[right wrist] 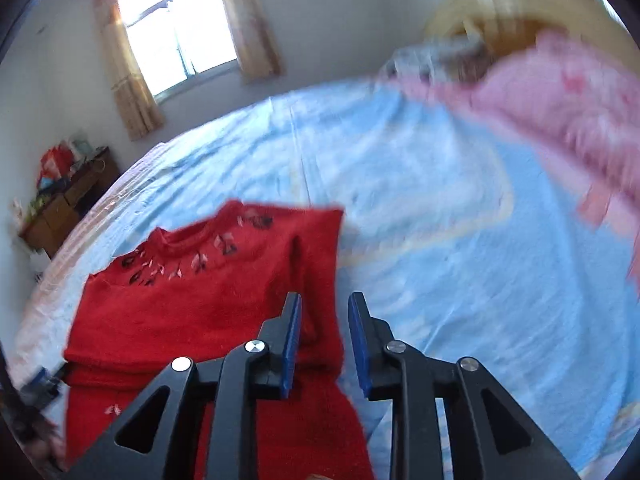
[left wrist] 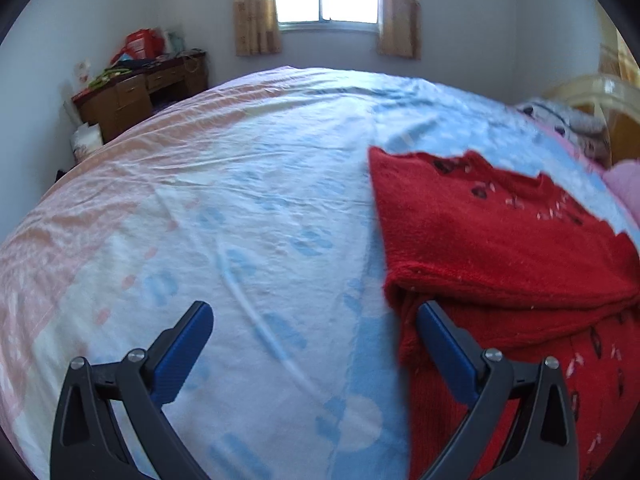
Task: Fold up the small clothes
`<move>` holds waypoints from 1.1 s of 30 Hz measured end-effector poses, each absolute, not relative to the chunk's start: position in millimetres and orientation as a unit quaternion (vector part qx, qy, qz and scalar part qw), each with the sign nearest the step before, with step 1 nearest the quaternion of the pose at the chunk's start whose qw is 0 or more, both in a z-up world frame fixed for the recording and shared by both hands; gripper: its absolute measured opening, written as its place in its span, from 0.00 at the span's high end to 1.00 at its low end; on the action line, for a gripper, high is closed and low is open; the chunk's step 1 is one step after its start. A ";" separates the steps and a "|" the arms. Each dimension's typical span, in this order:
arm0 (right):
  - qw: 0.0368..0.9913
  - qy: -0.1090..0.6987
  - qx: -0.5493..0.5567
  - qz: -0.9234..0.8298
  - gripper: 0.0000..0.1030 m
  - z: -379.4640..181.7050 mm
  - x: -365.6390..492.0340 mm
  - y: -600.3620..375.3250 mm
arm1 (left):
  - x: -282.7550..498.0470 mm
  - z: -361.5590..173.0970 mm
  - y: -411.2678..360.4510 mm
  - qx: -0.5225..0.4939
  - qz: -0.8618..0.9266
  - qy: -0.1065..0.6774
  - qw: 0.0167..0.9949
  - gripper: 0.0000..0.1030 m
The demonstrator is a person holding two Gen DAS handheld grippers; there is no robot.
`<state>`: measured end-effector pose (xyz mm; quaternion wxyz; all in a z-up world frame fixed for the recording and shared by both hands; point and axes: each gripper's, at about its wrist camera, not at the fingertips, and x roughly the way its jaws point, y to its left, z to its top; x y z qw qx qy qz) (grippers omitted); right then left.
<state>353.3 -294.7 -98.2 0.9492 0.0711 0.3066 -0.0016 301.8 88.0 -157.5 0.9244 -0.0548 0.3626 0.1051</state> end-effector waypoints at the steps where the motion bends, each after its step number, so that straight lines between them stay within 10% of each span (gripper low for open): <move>1: 0.952 0.301 0.053 0.016 0.76 -94.8 351.9 -284.8 | 296.2 -153.4 91.1 -0.066 0.113 0.352 0.927 0.00; 33: 0.916 0.395 0.030 0.061 0.78 -148.4 380.2 -286.7 | 330.0 -157.2 40.9 0.047 0.081 0.366 0.926 0.00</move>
